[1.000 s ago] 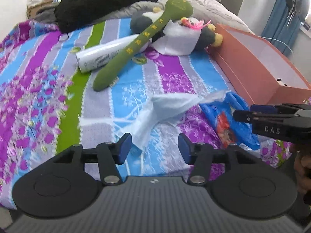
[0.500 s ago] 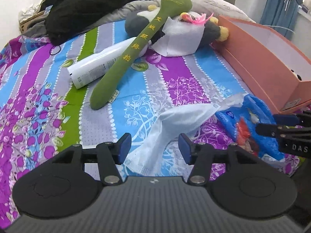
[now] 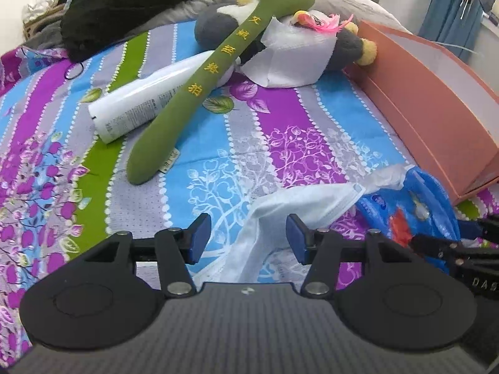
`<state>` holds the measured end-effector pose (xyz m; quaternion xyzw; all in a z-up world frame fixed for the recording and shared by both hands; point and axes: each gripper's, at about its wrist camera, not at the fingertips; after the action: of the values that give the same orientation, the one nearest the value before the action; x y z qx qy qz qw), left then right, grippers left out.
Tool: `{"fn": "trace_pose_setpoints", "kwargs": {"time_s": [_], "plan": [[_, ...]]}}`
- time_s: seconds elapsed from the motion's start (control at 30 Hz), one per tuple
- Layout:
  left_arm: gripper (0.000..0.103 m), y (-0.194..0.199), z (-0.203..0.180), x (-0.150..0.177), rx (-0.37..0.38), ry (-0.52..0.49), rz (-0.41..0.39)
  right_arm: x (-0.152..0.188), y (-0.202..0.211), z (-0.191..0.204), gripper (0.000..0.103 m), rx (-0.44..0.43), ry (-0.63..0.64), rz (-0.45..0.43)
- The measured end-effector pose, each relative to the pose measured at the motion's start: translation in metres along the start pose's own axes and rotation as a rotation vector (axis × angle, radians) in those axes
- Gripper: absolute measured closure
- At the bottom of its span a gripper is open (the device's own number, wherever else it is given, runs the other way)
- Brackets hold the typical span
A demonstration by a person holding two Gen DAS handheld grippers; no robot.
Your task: Organize soft objects
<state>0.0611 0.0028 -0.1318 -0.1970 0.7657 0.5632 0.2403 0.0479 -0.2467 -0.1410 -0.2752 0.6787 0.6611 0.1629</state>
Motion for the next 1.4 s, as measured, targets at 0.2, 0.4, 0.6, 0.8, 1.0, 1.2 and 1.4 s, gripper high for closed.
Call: {"fn": "trace_pose_setpoints", "kwargs": {"time_s": [0.2, 0.4, 0.6, 0.8, 1.0, 1.2, 1.4], "plan": [[0.059, -0.008, -0.001, -0.002, 0.012, 0.026, 0.003, 0.001, -0.002, -0.001, 0.058, -0.013, -0.006, 0.004], [0.088, -0.012, -0.008, 0.000, 0.023, 0.037, 0.022, 0.003, -0.001, 0.000, 0.073, -0.007, 0.006, -0.005], [0.097, -0.006, -0.013, 0.004, 0.043, 0.062, 0.025, 0.001, 0.004, 0.001, 0.089, -0.007, 0.011, -0.020], [0.098, 0.014, -0.022, -0.002, 0.027, 0.062, -0.022, -0.005, 0.017, 0.000, 0.096, 0.004, 0.008, -0.058], [0.098, 0.043, -0.031, -0.019, 0.039, 0.088, -0.108, -0.017, 0.042, -0.002, 0.096, -0.009, -0.011, -0.116], [0.098, 0.071, -0.047, -0.046, 0.065, 0.111, -0.186, -0.039, 0.074, -0.016, 0.096, -0.021, -0.054, -0.203], [0.098, 0.088, -0.073, -0.078, 0.090, 0.066, -0.239, -0.070, 0.103, -0.035, 0.096, -0.011, -0.078, -0.311]]}}
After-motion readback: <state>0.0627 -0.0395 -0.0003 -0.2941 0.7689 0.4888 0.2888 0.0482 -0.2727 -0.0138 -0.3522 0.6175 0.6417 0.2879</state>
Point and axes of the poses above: each gripper's, at about its wrist camera, not at the fingertips, and y roughly against the way its jaws point, z to its left, x to its underside, and after that the axes turned 15 degrees about x, right-handed
